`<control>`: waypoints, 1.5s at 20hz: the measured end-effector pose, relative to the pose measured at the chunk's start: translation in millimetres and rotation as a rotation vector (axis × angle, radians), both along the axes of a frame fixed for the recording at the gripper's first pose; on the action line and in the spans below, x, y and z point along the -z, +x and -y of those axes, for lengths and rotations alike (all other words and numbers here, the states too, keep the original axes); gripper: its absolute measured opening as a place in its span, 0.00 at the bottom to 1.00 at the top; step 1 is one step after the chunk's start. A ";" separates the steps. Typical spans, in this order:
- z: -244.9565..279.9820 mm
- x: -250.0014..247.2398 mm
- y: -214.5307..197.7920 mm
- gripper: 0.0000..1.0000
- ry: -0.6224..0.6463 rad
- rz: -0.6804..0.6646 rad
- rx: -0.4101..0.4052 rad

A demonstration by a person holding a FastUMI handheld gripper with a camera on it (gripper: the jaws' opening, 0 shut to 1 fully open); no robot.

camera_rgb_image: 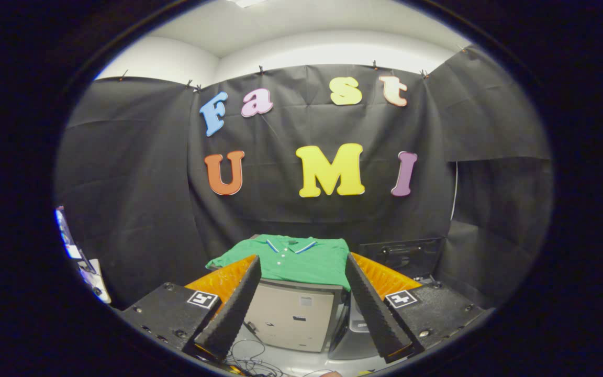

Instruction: Put the clothes into the washing machine and then close the washing machine lid.

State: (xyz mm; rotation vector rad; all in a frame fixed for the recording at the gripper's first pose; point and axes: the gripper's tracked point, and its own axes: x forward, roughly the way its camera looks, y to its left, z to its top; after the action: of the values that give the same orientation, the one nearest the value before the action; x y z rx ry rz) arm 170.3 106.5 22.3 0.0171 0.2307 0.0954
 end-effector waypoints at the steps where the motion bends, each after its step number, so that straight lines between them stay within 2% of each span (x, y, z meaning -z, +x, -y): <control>1: -7.1 6.0 17.5 1.00 -0.002 -0.035 -0.012; 10: -67.9 35.0 173.6 1.00 -0.111 -0.295 -0.167; 15: -88.2 76.5 235.2 1.00 -0.137 -0.527 -0.181; 18: -87.1 114.9 259.0 1.00 -0.201 -0.696 -0.152; 22: -80.0 159.0 275.4 1.00 -0.179 -0.904 -0.103; 27: -71.6 189.7 283.4 1.00 -0.143 -1.079 0.020; 30: -75.5 192.6 294.1 0.97 -0.184 -1.075 0.024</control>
State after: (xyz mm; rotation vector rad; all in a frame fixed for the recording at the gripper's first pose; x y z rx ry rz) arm 464.3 182.0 -170.3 -0.1162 1.3125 0.0318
